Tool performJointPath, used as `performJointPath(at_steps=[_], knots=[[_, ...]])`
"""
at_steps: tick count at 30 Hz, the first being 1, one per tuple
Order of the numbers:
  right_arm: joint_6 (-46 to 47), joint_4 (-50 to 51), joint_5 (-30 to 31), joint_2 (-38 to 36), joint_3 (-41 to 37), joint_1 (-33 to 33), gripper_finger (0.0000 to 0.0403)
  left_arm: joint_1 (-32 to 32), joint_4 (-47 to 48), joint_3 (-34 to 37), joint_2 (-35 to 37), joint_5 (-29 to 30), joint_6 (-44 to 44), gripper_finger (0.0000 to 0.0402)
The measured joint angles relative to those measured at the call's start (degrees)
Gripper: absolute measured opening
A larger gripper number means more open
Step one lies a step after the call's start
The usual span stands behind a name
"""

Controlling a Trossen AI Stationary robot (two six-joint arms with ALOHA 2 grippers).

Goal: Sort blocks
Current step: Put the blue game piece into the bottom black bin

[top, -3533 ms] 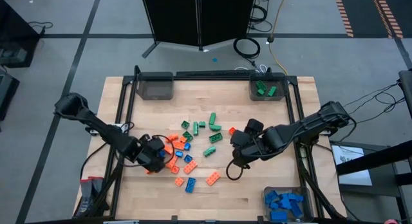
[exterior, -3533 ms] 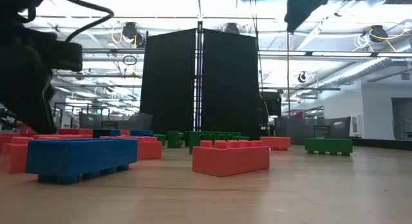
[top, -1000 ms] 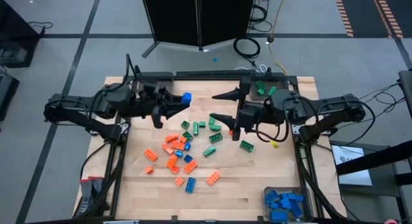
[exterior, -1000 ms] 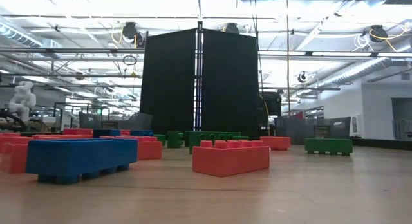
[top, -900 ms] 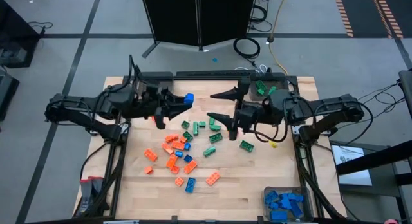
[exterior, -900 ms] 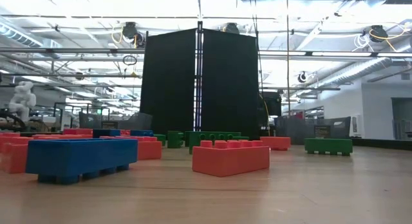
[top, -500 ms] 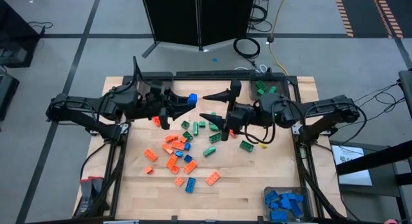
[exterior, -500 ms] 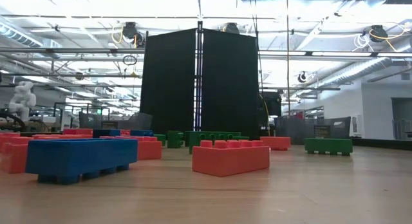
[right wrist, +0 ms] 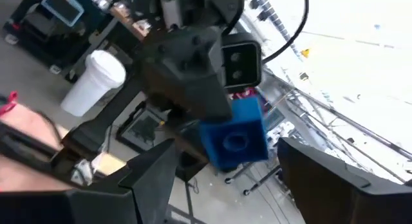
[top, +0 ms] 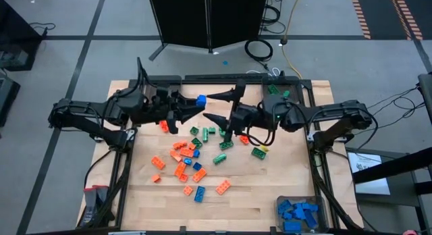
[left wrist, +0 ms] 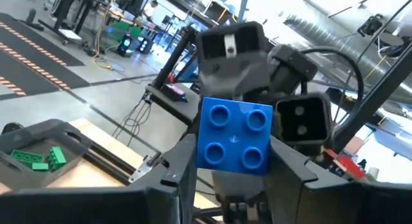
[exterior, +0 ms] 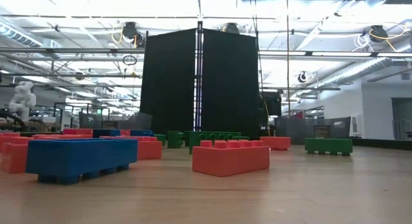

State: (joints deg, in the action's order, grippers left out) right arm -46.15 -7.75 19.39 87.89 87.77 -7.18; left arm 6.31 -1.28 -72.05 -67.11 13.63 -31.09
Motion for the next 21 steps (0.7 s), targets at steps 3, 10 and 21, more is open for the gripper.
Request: performJointPath(at_steps=[3,10,21], knots=[[-0.05,0.04,0.03,0.20,0.22,0.01,0.0267,0.04,-0.01,0.00,0.00,-0.02,-0.02,0.0127],[-2.80,-1.45,0.01,0.13,0.44,0.07,0.0267,0.08,-0.10,0.00,0.00,0.00,-0.09,0.0127],[-4.30,-3.73,-1.77,0.13,0.44,0.37,0.0267,0.08,-1.05,0.00,-0.87,0.00,-0.19,0.0127]])
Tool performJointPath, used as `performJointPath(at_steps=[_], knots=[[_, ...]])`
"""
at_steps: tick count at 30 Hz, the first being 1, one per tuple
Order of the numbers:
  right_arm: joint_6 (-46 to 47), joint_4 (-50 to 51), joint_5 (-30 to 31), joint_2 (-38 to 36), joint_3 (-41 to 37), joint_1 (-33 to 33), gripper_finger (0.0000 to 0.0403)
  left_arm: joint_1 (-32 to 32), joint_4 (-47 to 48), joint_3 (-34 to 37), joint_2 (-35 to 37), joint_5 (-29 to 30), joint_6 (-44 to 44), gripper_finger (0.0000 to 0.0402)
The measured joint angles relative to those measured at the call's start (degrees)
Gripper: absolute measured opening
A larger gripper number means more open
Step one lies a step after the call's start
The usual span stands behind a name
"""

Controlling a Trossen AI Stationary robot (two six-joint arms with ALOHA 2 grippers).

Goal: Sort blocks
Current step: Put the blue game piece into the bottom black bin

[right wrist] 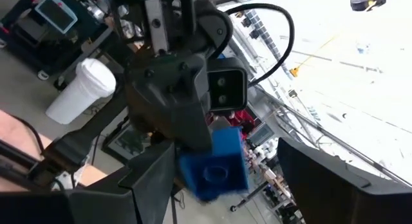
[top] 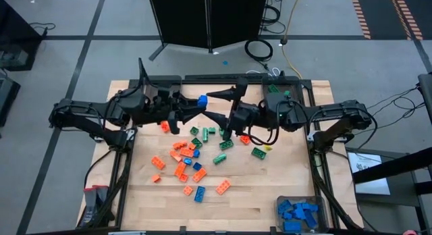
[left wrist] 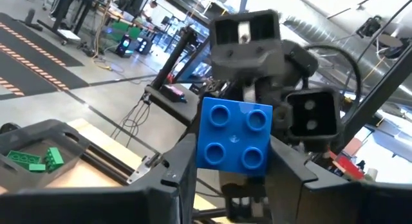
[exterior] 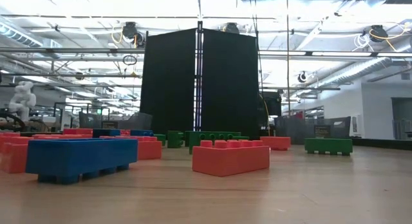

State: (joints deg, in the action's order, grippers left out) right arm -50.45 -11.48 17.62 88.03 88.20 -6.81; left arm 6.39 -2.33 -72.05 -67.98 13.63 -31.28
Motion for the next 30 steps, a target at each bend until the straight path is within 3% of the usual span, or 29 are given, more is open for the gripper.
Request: performJointPath(at_steps=[14,26,30], knots=[[0.37,0.50,0.07,-0.04,-0.02,0.49,0.0260,-0.37,-3.19,0.04,-1.06,-1.64,0.08,0.0127],[-1.64,0.71,0.39,-0.04,-0.02,0.53,0.0125,-0.39,-3.34,0.04,-1.01,-1.60,-1.72,0.0127],[-2.13,0.67,0.54,-0.04,-0.02,0.53,0.0114,-0.39,-3.33,0.04,-0.99,-1.60,-1.76,0.0127]])
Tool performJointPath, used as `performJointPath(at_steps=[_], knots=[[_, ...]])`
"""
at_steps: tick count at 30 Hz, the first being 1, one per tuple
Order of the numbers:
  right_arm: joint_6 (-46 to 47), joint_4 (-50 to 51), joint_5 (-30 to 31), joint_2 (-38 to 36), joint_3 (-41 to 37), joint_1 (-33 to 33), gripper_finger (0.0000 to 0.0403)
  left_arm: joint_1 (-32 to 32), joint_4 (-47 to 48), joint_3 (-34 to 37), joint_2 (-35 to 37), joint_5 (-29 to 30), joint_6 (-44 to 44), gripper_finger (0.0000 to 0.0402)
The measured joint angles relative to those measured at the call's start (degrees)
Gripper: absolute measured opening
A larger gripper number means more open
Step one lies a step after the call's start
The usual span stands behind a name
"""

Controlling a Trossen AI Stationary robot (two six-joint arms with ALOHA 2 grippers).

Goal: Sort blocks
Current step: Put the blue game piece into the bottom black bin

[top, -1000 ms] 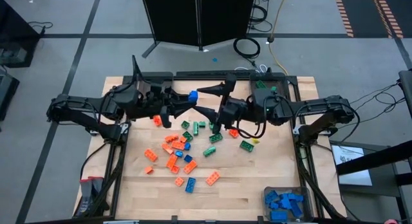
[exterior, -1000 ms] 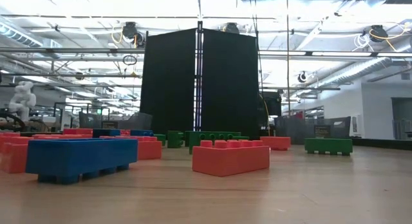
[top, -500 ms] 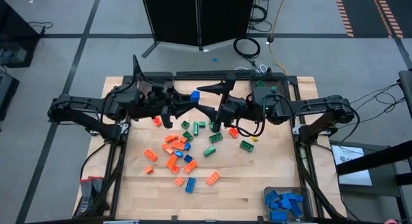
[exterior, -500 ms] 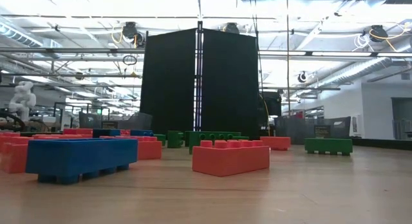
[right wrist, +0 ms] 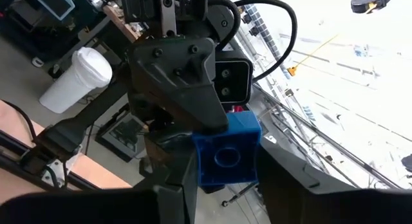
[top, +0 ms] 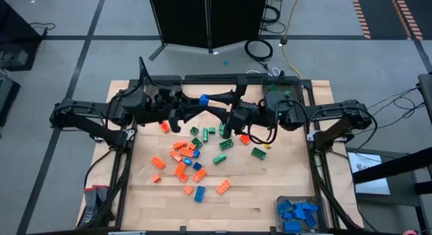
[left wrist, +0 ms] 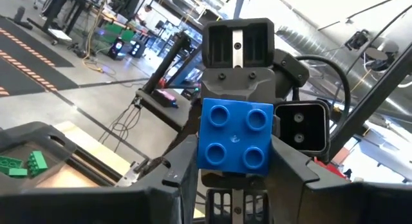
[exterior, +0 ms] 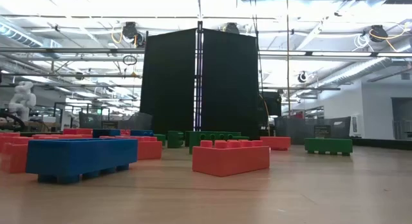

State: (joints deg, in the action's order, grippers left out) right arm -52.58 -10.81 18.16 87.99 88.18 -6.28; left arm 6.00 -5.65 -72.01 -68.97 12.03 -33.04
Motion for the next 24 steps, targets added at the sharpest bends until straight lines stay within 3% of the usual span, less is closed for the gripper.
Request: performJointPath(at_steps=[6,16,19,24], knots=[[0.45,0.00,1.40,0.00,0.00,-0.04,0.0116,-0.02,0.07,0.00,0.00,0.28,0.24,0.0132],[1.27,-0.17,3.36,0.04,-0.02,0.00,0.0115,0.02,0.35,0.00,0.00,-0.51,2.27,0.0310],[0.89,-0.80,4.06,0.04,-0.02,0.00,0.0118,0.06,0.43,0.00,0.18,-1.92,2.04,0.0339],[-3.49,-1.34,12.26,-0.39,-0.04,-0.06,0.0119,0.38,6.06,0.00,2.56,-0.62,3.72,0.0350]])
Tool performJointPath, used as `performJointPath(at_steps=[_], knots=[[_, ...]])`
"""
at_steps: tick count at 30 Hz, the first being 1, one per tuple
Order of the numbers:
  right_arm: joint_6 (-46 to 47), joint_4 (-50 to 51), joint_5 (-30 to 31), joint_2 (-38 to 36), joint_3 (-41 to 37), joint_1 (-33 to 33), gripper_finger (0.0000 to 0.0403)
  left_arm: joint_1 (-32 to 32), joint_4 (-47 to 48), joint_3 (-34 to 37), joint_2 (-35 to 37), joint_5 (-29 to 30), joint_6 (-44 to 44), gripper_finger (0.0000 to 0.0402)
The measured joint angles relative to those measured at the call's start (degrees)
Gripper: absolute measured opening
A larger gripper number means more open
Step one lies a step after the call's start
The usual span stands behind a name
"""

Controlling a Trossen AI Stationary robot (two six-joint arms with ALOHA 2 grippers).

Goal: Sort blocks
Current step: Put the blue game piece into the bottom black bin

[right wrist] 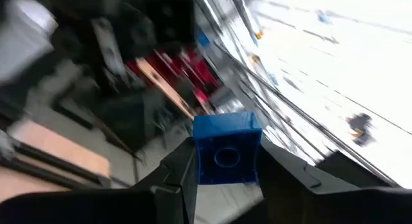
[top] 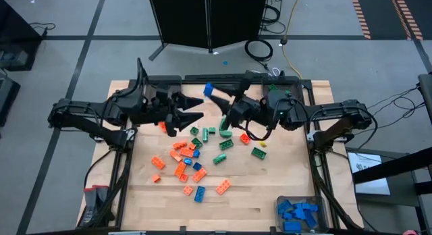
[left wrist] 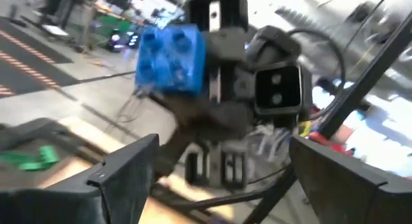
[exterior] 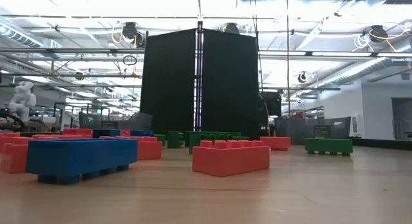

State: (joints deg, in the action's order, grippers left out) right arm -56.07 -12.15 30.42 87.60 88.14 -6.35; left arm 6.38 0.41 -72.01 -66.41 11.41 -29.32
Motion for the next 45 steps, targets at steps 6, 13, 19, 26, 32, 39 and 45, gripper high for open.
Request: performJointPath(at_steps=[6,13,19,26,32,39,45], knots=[[3.76,11.21,9.83,-2.57,0.00,-2.83,0.0120,-0.03,11.42,0.00,4.78,9.40,3.09,0.0352],[51.66,61.14,7.93,-7.63,0.00,-10.07,0.0120,-0.03,21.95,-0.09,8.44,14.06,4.31,0.0352],[91.39,85.92,-12.54,-8.05,0.00,-20.78,0.0121,-0.03,29.94,-0.09,8.70,14.30,4.20,0.0352],[118.90,89.94,-17.52,-8.03,-1.88,-34.88,0.0121,-0.03,34.84,-0.09,8.70,15.23,4.15,0.0352],[137.48,86.20,-22.88,-6.06,-8.66,-43.70,0.0121,-0.03,39.90,-0.06,8.70,15.81,4.13,0.0352],[143.27,76.42,-31.95,-1.19,-14.73,-49.22,0.0121,-0.03,43.87,1.88,8.68,16.05,2.39,0.0352],[143.92,70.06,-33.48,0.49,-17.28,-50.68,0.0122,-0.03,44.10,3.54,8.31,16.05,0.88,0.0352]])
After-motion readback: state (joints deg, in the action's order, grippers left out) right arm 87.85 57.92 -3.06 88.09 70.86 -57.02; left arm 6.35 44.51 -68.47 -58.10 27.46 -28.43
